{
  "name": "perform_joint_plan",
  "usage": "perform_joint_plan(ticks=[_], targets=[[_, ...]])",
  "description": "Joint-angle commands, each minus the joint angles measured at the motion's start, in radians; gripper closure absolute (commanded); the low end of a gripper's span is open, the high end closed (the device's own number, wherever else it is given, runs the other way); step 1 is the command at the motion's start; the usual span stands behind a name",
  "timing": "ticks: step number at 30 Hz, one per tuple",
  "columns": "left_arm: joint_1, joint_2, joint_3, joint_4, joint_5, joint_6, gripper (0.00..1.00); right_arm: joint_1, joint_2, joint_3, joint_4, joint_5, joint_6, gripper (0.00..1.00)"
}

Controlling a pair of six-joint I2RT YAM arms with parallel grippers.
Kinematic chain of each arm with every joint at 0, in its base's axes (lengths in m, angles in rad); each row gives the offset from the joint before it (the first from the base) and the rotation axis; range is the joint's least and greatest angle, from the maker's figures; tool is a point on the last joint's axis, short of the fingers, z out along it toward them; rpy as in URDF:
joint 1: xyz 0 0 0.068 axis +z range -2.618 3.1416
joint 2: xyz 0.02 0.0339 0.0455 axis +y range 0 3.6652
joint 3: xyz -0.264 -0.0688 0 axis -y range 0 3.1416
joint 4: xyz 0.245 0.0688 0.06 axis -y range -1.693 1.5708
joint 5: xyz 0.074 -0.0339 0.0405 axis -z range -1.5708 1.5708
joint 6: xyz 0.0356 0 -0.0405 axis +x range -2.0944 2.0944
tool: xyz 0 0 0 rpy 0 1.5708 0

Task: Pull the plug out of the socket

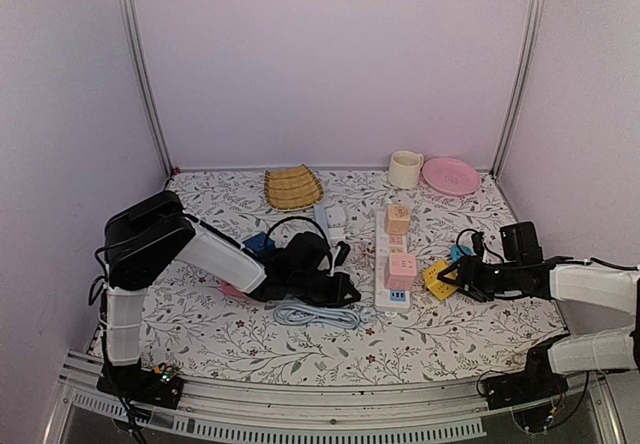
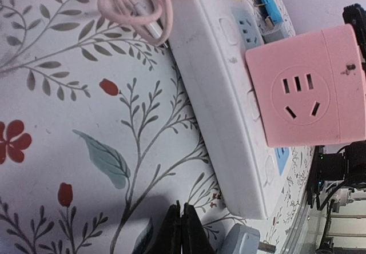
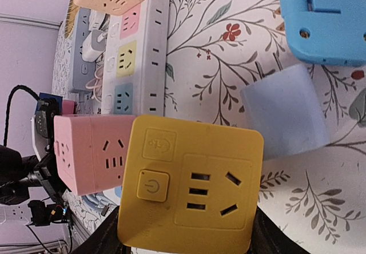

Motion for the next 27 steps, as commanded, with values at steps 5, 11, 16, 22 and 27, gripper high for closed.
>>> perform_joint_plan(ticks=[5, 11, 16, 22, 27], targets=[[0.027, 0.039, 0.029, -0.003, 0.021, 0.016, 0.97, 0.029, -0.198, -0.149, -0.167, -0.032, 0.089, 0.51], [0.034, 0.043, 0.036, 0.0, 0.029, 0.017, 0.97, 0.03, -0.329, -0.101, -0.315, 0.081, 0.113, 0.2], [0.036, 0.04, 0.029, 0.007, 0.034, 0.017, 0.97, 0.03, -0.35, -0.003, -0.423, 0.188, 0.085, 0.07], [0.038, 0.027, 0.0, 0.022, 0.034, 0.015, 0.97, 0.03, -0.343, 0.055, -0.433, 0.228, 0.074, 0.05], [0.039, 0.022, -0.017, 0.035, 0.035, 0.011, 0.97, 0.045, -0.301, 0.116, -0.415, 0.239, 0.064, 0.05]])
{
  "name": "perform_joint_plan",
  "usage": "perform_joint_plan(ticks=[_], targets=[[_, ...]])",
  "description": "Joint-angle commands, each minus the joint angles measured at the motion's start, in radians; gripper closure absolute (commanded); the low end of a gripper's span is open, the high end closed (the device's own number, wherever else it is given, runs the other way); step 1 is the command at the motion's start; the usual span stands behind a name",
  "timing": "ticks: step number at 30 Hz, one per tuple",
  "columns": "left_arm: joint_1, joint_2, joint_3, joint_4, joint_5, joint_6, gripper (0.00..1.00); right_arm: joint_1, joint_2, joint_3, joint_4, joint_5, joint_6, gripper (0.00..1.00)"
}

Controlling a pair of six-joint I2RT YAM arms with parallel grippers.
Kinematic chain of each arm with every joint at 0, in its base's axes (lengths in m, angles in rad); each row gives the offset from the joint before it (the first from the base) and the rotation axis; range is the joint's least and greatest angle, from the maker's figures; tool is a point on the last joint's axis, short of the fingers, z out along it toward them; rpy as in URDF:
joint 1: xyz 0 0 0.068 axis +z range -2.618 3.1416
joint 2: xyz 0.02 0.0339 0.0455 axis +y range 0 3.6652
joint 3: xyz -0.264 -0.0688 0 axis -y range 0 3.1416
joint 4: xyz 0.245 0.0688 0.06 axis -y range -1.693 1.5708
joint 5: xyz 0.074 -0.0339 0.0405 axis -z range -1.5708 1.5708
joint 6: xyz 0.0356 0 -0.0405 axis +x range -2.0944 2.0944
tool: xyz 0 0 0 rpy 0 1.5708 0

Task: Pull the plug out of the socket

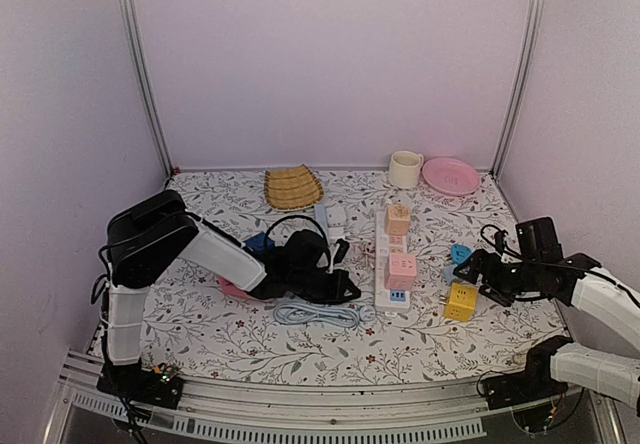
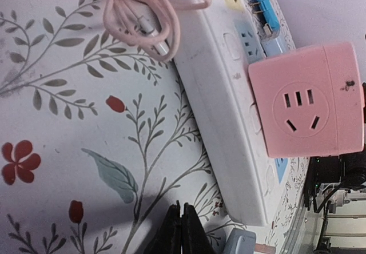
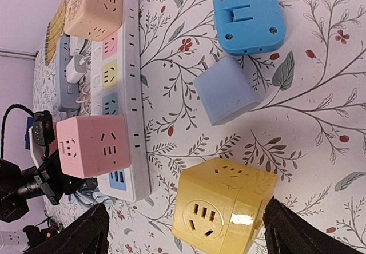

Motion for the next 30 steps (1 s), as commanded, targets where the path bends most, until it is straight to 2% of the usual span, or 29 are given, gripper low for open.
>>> perform_joint_plan(ticks=[1, 5, 13, 17, 23, 30], targets=[[0.018, -0.001, -0.032, 0.009, 0.007, 0.007, 0.97, 0.035, 0.044, 0.084, -0.009, 0.054, -0.024, 0.05], [0.025, -0.012, -0.055, 0.019, 0.002, 0.005, 0.97, 0.129, 0.126, 0.179, -0.013, 0.142, -0.023, 0.05], [0.048, -0.047, -0.109, 0.019, -0.018, 0.009, 0.96, 0.391, 0.35, 0.359, -0.026, 0.382, 0.034, 0.05], [0.057, -0.071, -0.136, 0.012, -0.032, 0.014, 0.96, 0.47, 0.47, 0.44, -0.033, 0.466, 0.061, 0.05], [0.06, -0.111, -0.16, -0.023, -0.069, 0.032, 0.96, 0.56, 0.651, 0.588, -0.074, 0.576, 0.069, 0.05], [0.061, -0.144, -0.183, -0.032, -0.089, 0.039, 0.96, 0.594, 0.794, 0.693, -0.153, 0.643, 0.067, 0.08]])
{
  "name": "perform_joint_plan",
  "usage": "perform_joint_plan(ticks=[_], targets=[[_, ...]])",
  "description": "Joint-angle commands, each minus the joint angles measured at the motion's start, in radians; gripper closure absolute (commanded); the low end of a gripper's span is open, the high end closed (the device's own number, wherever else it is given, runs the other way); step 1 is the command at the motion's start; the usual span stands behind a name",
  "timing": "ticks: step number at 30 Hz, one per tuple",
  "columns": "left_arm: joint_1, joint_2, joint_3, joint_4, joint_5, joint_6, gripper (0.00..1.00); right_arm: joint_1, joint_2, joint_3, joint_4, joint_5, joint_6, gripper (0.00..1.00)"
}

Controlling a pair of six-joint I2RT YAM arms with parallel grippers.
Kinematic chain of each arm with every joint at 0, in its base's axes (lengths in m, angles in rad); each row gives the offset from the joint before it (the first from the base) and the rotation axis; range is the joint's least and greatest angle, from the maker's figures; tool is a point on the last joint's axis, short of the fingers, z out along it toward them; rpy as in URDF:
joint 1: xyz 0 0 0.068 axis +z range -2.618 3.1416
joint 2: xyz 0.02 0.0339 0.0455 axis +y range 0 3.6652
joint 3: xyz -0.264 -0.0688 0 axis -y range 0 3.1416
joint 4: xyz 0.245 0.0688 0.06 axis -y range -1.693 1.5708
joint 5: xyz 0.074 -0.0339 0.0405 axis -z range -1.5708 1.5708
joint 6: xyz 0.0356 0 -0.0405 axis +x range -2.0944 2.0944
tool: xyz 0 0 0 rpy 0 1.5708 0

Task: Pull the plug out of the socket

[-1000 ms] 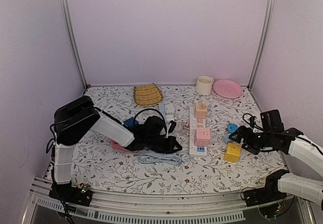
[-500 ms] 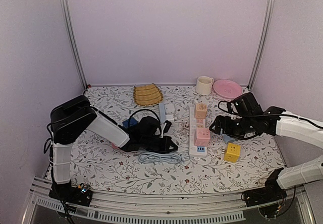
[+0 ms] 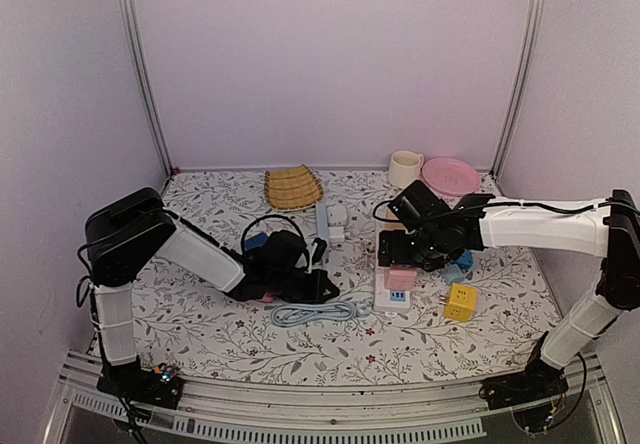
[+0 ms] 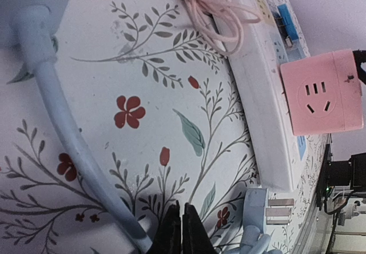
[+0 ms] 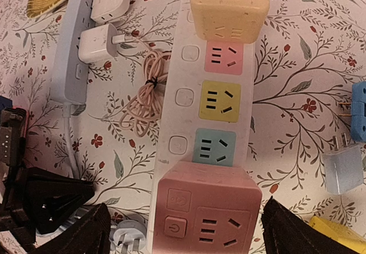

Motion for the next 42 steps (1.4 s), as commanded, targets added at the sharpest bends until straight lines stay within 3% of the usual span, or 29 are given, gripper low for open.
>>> perform_joint_plan(ticks=[1, 9, 12, 16, 20, 24, 30, 35, 42], targets=[[0.015, -0.028, -0.021, -0.05, -0.03, 0.024, 0.95, 0.018, 0.071, 0.059, -0.083, 0.085, 0.007, 0.09], [0.014, -0.028, 0.012, -0.069, -0.026, 0.053, 0.91, 0.044, 0.163, 0.105, -0.155, 0.109, 0.015, 0.16], [0.014, -0.028, 0.037, -0.069, -0.003, 0.055, 0.87, 0.044, 0.167, 0.101, -0.151, 0.096, 0.016, 0.23], [0.02, -0.012, 0.068, -0.03, 0.06, 0.019, 0.77, 0.044, 0.144, 0.084, -0.114, 0.072, 0.009, 0.4], [0.028, 0.038, 0.114, 0.046, 0.152, -0.064, 0.6, 0.045, 0.092, 0.03, -0.017, 0.023, 0.001, 0.59], [0.025, 0.092, 0.163, 0.114, 0.209, -0.136, 0.47, 0.043, 0.037, -0.02, 0.064, -0.011, 0.008, 0.65], [0.028, 0.134, 0.225, 0.088, 0.179, -0.189, 0.35, 0.043, -0.045, -0.104, 0.207, -0.083, 0.017, 0.72], [0.044, 0.144, 0.251, 0.054, 0.113, -0.233, 0.34, 0.042, -0.092, -0.172, 0.298, -0.125, 0.014, 0.76], [0.069, 0.19, 0.335, 0.005, 0.094, -0.24, 0.44, 0.043, -0.131, -0.229, 0.386, -0.178, -0.006, 0.78]])
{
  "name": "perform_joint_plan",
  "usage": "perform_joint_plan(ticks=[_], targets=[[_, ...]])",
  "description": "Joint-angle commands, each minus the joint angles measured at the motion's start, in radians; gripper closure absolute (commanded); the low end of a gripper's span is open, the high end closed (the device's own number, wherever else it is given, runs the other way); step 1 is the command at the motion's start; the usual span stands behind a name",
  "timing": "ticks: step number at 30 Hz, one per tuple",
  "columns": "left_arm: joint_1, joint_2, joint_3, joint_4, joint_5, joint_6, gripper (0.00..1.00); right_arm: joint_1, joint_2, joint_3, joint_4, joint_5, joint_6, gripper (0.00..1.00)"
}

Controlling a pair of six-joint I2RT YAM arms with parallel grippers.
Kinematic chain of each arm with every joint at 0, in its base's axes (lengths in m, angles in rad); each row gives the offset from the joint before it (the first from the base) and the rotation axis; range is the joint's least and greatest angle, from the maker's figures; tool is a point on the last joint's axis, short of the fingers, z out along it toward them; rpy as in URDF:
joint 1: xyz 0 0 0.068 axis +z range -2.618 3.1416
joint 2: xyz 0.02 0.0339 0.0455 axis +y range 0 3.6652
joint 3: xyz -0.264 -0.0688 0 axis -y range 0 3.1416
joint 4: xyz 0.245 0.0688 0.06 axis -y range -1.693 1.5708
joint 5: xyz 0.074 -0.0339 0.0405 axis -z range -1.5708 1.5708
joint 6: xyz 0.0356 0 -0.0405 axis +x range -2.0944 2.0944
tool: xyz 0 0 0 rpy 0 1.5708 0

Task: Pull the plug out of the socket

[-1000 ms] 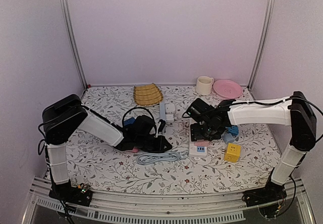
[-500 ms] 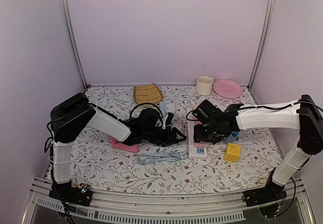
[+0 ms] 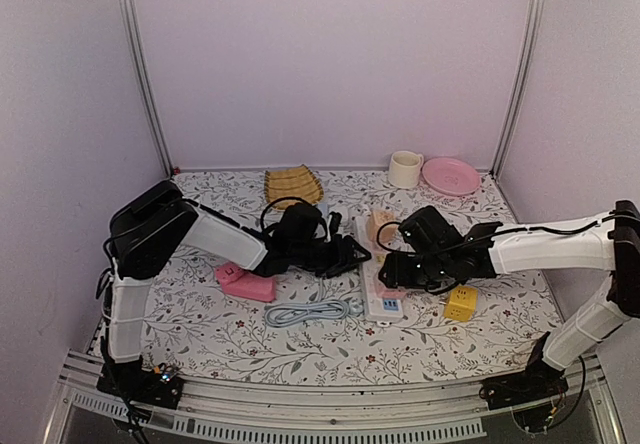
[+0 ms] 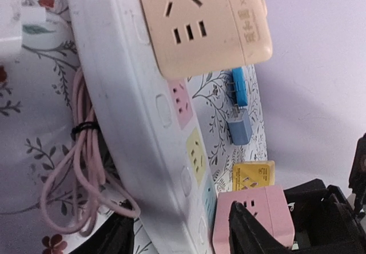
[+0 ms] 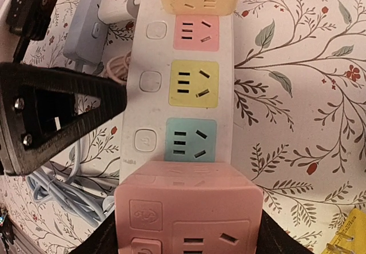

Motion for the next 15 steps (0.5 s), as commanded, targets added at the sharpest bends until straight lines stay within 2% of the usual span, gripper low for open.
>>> perform_joint_plan(ticks=[1, 15], targets=[[0.026, 0.051, 0.069, -0.049, -0.021, -0.014, 0.45, 0.007, -0.067, -0.018, 0.167, -0.058, -0.024, 0.78], [0.01, 0.124, 0.134, -0.066, 0.04, -0.03, 0.5, 0.008, -0.071, -0.06, 0.25, -0.082, -0.086, 0.8]])
